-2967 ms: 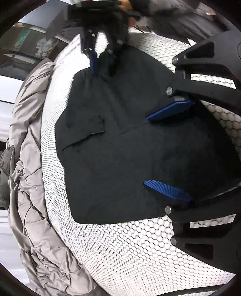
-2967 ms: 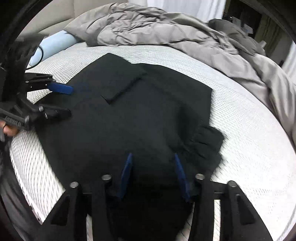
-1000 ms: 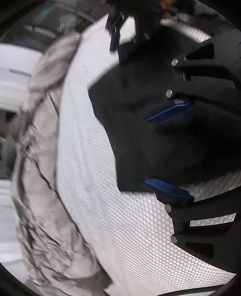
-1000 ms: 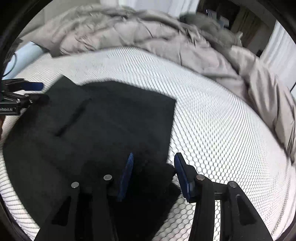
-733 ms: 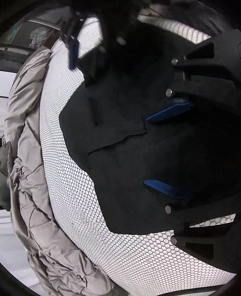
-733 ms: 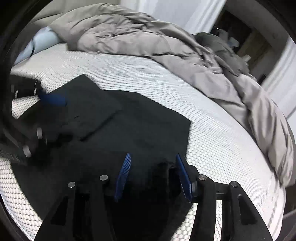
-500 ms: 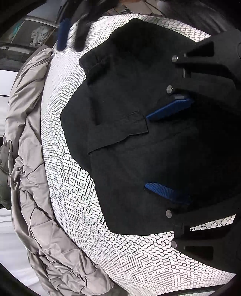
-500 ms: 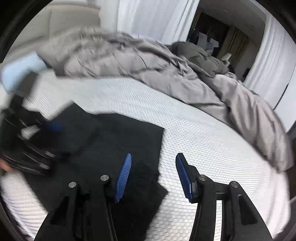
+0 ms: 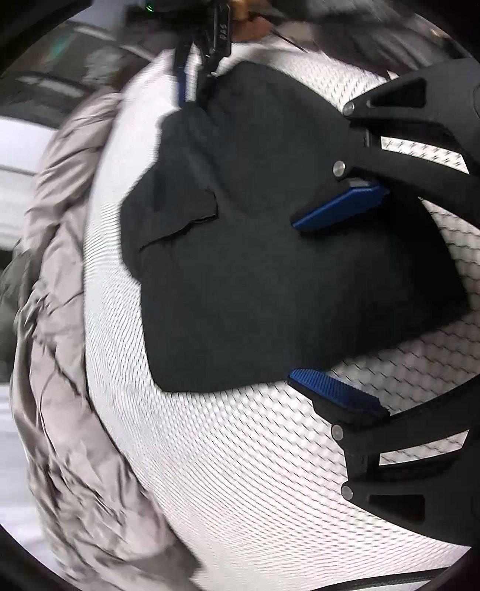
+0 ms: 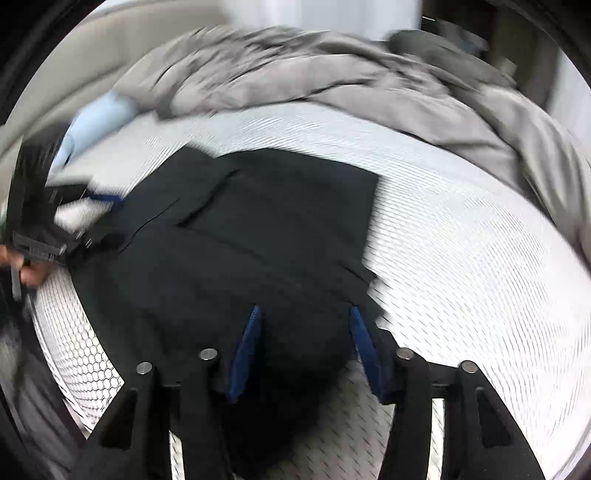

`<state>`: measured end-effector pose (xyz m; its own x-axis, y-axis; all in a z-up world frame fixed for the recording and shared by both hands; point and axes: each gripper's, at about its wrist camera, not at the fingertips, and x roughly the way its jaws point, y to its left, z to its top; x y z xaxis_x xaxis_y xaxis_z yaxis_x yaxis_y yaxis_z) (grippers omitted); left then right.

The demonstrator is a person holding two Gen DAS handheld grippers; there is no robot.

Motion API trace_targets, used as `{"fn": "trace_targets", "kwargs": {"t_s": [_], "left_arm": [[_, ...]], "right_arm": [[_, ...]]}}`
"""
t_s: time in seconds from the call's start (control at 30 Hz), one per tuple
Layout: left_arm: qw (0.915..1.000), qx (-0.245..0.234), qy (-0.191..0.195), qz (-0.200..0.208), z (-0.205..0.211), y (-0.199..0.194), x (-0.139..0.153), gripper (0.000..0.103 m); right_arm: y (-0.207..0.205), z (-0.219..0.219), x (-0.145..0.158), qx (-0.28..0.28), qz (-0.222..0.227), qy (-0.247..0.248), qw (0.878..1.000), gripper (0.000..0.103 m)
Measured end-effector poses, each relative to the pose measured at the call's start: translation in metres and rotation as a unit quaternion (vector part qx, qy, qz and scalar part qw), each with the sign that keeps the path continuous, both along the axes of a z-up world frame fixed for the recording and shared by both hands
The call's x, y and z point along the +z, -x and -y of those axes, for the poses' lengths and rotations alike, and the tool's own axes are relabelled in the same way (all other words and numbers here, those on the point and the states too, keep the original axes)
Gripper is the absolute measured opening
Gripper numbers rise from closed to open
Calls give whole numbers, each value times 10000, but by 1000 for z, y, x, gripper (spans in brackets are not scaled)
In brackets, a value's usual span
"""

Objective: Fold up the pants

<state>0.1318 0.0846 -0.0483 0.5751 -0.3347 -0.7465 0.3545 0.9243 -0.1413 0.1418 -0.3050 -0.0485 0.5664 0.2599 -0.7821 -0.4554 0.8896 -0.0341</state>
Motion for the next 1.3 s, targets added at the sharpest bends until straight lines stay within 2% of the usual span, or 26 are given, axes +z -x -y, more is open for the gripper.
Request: {"fn": "trace_targets", "kwargs": {"t_s": [0.1,0.13,0.17,0.2,0.23,0.27,0.3,0.37,0.4,0.47,0.53,0.57,0.6,0.63,0.77,0.83,0.9,0.97,1.03,1.17,1.23,1.3], "left_arm": [[9972,390,613,-165,-28,-6,0,76],[9951,546,769,-303,-36,-10,-4,75],[9905,798,971,-561,-44,-19,-13,70],[9867,911,1121,-751,-48,-24,-21,63],[9826,945,1314,-912,-51,-29,-28,61],[9793,968,1504,-949,-54,-32,-32,53],[9765,944,1688,-950,-55,-35,-33,37],[9749,982,1763,-938,-56,-40,-28,33],[9763,1036,1721,-802,-56,-42,-22,30],[9779,1142,1655,-575,-57,-45,-14,30],[9801,1208,1468,-568,-56,-50,-15,31],[9803,1221,1415,-634,-56,-51,-18,33],[9802,1234,1406,-645,-56,-48,-21,35],[9808,1237,1374,-627,-55,-45,-21,35],[9859,1297,999,-345,-56,-22,-7,36],[9867,1458,721,-15,-58,-1,3,40],[9856,1522,685,255,-57,14,13,52],[9853,1480,743,427,-55,23,20,61],[9864,1394,688,537,-49,36,23,61],[9853,1459,517,722,-36,52,26,63],[9839,1500,452,861,-29,63,29,69],[9818,1534,436,1033,-22,74,33,83]], "right_arm": [[-9,30,-3,-209,-571,-1148,9915,58],[-11,32,-6,-228,-655,-1286,9893,59],[-15,33,-10,-276,-735,-1392,9872,60],[-22,33,-17,-340,-867,-1499,9843,60],[-24,31,-23,-411,-984,-1595,9814,59],[-34,31,-33,-538,-1155,-1739,9765,59],[-37,29,-38,-595,-1237,-1805,9740,58],[-46,28,-41,-691,-1194,-1953,9710,52],[-47,26,-38,-739,-1110,-1993,9708,47],[-47,22,-24,-699,-763,-2203,9699,41],[-53,14,-15,-674,-582,-2132,9729,42],[-56,7,-17,-739,-557,-1774,9798,44],[-59,2,-21,-752,-586,-1452,9848,53],[-62,-3,-28,-726,-687,-1037,9896,57],[-50,5,-18,-733,-632,-1035,9899,63],[-37,12,-10,-733,-466,-1013,9911,69],[-26,16,-11,-694,-354,-760,9941,77],[-23,22,-18,-686,-396,-670,9946,78],[-16,29,-14,-755,-438,-836,9927,78],[9,29,4,-682,-120,-789,9945,79],[26,24,16,-477,186,-882,9948,90],[46,20,27,-267,576,-1027,9927,101]]}}
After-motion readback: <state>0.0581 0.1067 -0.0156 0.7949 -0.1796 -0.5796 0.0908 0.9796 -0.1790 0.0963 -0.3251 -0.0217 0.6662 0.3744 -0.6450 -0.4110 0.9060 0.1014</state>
